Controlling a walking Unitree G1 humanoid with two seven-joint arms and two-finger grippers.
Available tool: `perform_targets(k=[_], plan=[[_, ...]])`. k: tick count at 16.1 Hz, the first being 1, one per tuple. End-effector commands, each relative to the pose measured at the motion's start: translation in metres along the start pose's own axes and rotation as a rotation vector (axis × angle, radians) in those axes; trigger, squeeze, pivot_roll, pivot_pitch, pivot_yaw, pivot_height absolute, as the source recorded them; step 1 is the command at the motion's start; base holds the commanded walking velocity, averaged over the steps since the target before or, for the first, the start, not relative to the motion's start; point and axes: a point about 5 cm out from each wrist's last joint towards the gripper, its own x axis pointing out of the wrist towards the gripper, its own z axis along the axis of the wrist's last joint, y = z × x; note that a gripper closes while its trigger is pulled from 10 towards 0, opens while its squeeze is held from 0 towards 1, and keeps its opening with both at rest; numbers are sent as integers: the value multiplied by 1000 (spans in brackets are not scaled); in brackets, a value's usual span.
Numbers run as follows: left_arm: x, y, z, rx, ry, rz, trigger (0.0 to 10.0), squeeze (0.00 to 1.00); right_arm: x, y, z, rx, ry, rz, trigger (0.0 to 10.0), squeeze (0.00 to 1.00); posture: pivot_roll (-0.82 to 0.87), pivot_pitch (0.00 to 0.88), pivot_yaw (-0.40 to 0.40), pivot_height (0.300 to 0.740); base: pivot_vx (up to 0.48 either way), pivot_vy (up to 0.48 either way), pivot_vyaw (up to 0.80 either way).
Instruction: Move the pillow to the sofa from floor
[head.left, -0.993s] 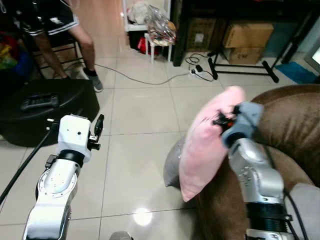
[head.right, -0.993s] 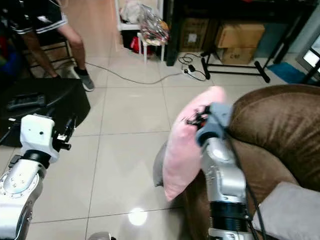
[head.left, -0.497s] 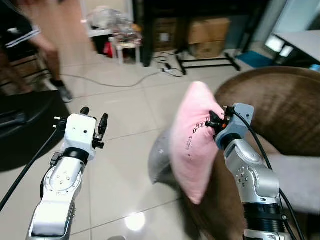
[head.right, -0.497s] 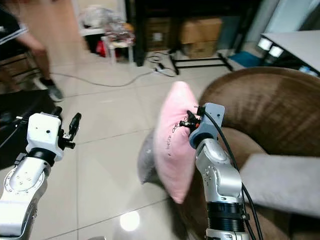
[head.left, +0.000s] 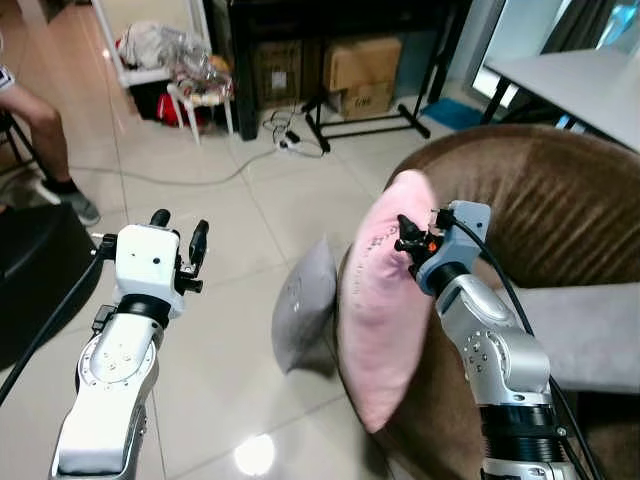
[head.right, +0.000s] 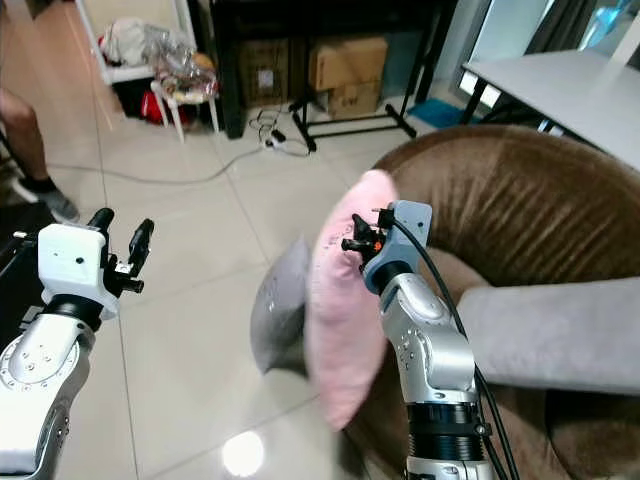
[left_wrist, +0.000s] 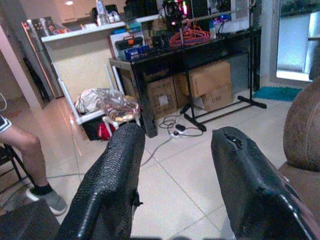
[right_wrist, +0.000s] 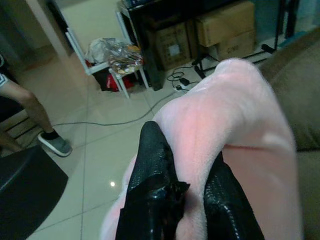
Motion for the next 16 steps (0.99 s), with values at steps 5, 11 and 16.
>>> perform_targets(k=[5, 11, 16], plan=[[-4, 3, 4, 3, -9, 2, 10000, 0, 4, 15, 18, -27, -80, 85, 10000, 0, 82, 0, -53, 740, 325, 0, -464], [-4, 4, 5, 9, -4, -14, 10000, 0, 2, 14, 18, -22, -83, 83, 10000, 0, 80, 0, -40, 740, 326, 0, -800], [-4, -1, 3, 5, 12, -59, 10000, 0, -2, 10, 16, -34, -81, 57, 10000, 0, 70, 0, -27, 740, 117, 0, -320]])
